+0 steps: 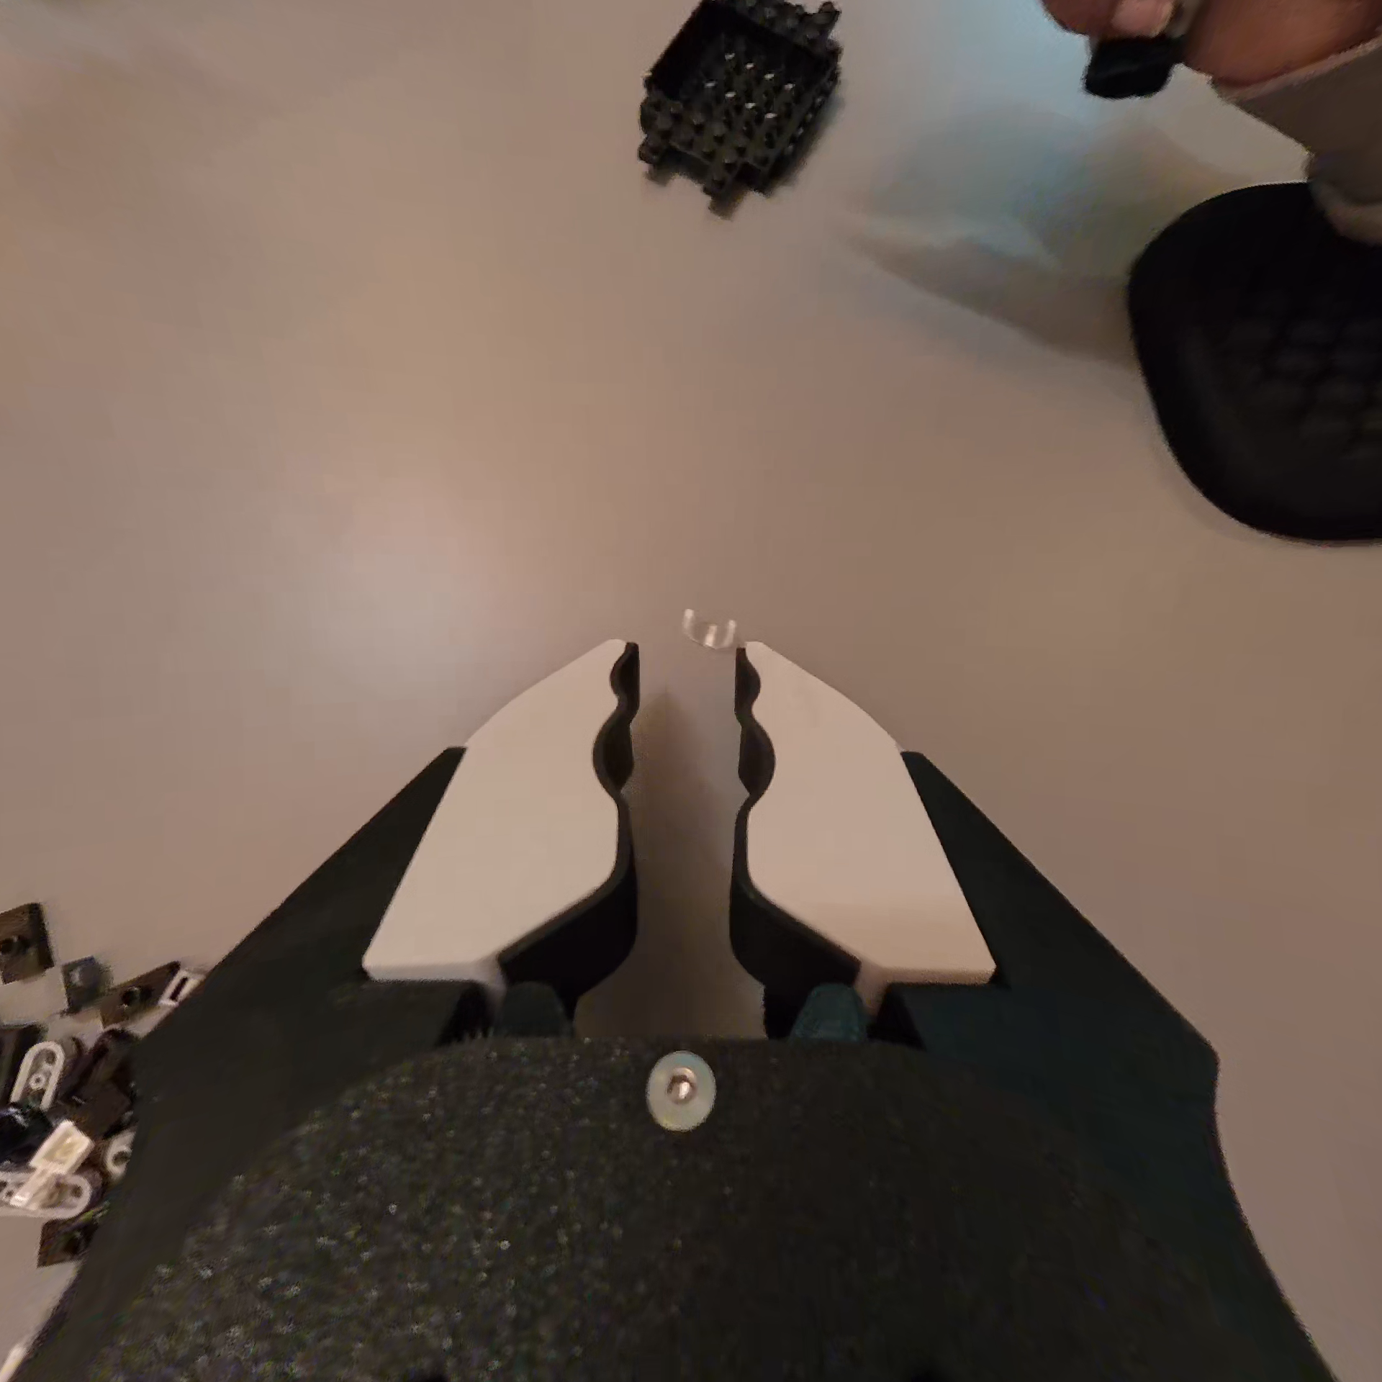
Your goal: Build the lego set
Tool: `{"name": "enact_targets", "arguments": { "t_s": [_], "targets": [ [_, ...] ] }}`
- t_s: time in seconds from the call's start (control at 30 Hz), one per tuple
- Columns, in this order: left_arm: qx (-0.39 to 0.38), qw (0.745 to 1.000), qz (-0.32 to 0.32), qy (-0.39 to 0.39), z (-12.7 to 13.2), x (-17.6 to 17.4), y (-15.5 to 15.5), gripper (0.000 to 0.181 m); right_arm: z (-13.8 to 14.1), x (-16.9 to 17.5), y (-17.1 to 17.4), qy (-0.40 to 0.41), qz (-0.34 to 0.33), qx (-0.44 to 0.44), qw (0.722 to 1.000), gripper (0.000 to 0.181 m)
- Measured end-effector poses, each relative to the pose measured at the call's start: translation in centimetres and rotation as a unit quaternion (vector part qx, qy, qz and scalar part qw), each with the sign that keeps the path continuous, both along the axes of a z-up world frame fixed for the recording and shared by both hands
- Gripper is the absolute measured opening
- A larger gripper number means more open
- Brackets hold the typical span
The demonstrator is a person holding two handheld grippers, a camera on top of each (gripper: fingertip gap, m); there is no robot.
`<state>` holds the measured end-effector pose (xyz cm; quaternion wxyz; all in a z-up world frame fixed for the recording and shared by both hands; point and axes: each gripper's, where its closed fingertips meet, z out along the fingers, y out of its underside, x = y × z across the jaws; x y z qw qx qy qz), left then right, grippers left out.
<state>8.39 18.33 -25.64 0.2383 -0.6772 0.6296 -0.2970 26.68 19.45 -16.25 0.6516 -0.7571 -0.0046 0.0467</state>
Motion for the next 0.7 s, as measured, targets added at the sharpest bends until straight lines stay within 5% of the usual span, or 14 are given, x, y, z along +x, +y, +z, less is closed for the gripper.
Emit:
{"name": "enact_targets", "arguments": {
  "t_s": [0.3, 0.7],
  "targets": [
    [0.002, 0.99, -0.131, 0.053, -1.4, -3.2, -5.0, 0.016, 0.0, -0.2, 0.0, -0.002, 0.003, 0.0, 1.0, 0.009],
    [0.041, 0.99, -0.125, 0.056, -2.0, -2.6, -4.5, 0.007, 0.0, -0.2, 0.0, -0.002, 0.003, -0.001, 1.0, 0.009]
  ]
}}
